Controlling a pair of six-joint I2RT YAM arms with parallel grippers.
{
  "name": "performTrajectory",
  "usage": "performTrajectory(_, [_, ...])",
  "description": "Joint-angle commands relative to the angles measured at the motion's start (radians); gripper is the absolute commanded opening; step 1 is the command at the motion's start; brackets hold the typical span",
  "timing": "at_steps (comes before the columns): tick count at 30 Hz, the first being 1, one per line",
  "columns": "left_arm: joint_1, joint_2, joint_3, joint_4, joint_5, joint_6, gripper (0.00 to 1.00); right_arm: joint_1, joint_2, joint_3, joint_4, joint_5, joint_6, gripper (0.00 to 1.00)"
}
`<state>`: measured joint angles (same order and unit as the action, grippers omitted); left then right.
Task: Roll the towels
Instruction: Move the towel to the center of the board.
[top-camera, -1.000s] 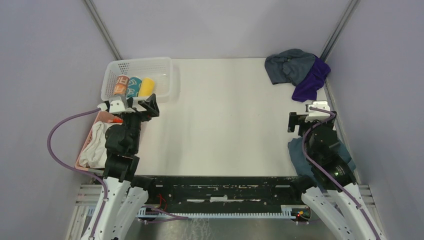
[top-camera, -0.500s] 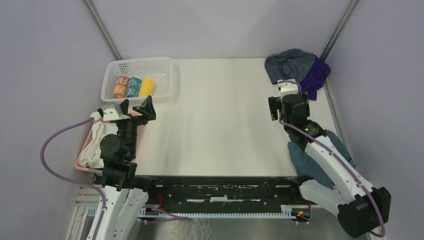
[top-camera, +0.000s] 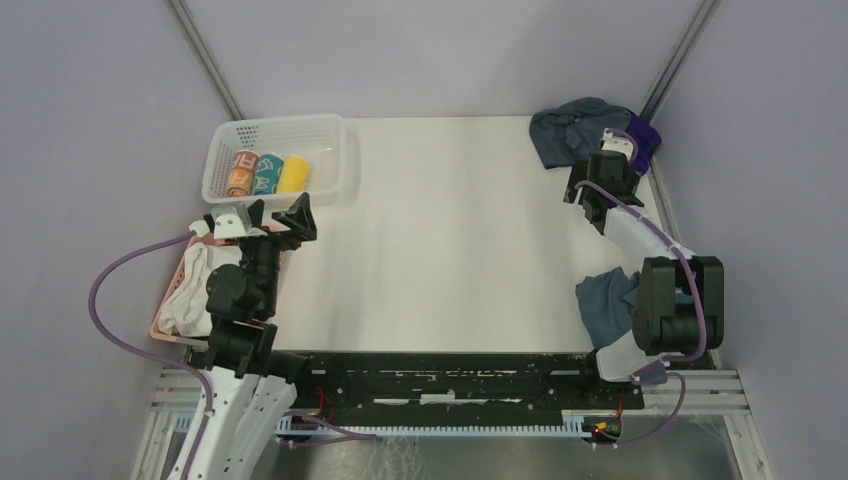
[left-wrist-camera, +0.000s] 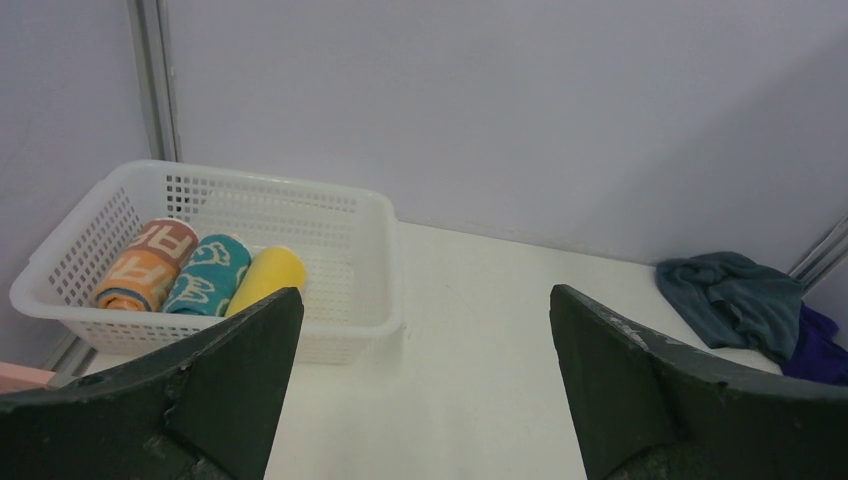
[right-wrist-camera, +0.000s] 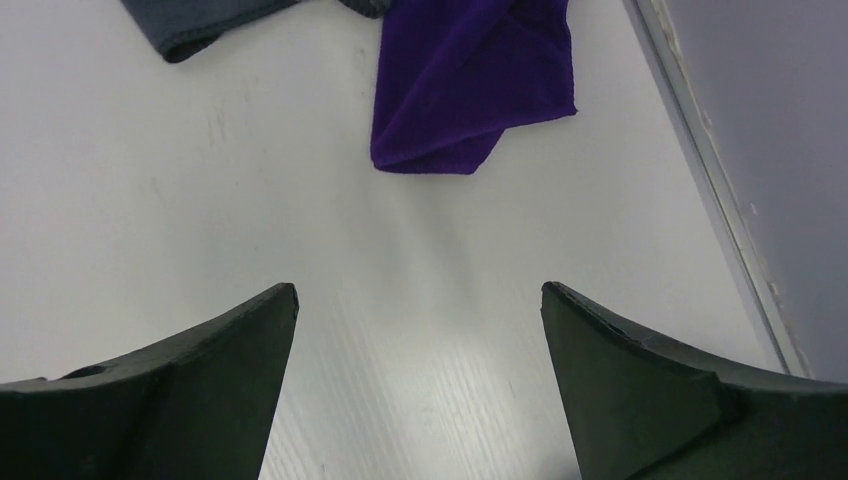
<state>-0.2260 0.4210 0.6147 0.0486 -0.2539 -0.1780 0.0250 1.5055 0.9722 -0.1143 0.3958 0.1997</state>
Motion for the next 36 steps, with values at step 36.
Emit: performTrajectory(36, [-0.004, 0.115, 0.003, 0.042, -0.007, 0.057, 0.99, 0.038, 1.125, 1.374, -0.523, -0.229, -0.081, 0.72])
